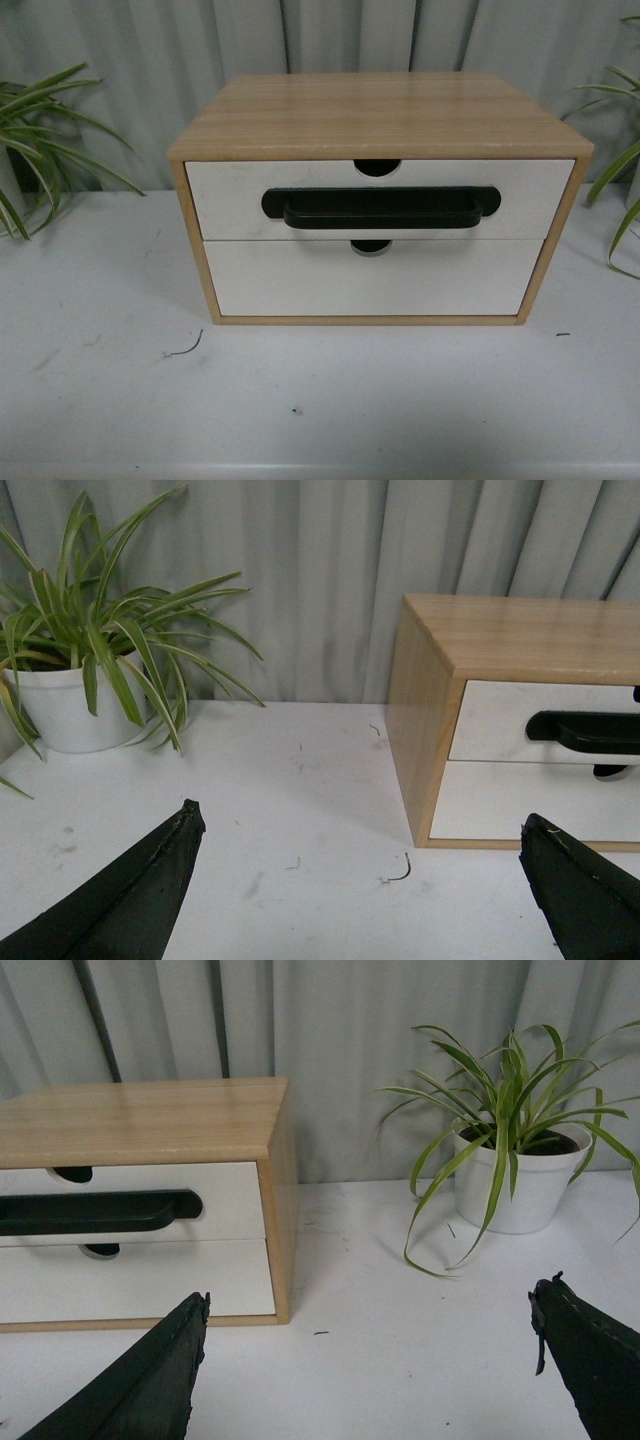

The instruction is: Pull drawer

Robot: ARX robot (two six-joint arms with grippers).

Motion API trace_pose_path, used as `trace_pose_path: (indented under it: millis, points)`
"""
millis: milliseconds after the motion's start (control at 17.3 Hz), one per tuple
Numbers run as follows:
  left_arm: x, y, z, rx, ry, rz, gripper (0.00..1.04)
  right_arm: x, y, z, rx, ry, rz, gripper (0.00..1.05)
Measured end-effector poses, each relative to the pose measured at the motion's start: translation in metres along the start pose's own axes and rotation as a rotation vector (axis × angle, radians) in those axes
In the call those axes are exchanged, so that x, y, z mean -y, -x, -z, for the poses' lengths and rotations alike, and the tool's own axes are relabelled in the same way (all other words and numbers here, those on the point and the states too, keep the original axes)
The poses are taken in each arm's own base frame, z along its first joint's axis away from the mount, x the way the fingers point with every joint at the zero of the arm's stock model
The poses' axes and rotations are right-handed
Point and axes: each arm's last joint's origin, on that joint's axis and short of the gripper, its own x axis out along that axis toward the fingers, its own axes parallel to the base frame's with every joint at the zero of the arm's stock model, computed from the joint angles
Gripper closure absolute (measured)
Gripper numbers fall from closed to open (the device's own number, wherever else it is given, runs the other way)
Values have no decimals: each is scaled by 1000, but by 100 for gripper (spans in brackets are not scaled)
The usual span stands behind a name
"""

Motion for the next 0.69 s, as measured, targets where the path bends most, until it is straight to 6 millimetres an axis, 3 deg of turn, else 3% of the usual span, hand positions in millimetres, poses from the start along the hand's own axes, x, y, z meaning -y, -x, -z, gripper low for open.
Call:
trace_pose_path:
  millis: [115, 231, 346, 462, 577, 692]
  points:
    - [0, 0, 1, -37, 13, -17, 7, 0, 0, 1, -44, -14, -10, 6]
    - [7, -5, -5, -303, 93, -191, 7, 0, -11, 1, -199, -86, -40, 6]
    - [6, -12, -15, -269, 174, -303, 7, -2, -22, -11, -164, -85, -68, 6]
    - [7, -20, -25, -228, 214, -294, 7, -4, -36, -28, -126, -78, -84, 6]
    - [5, -45, -35, -206, 246, -260, 7, -9, -72, -56, -68, -53, -89, 6]
    - [4, -64, -35, -210, 252, -235, 7, -15, -103, -68, -72, -41, -108, 6]
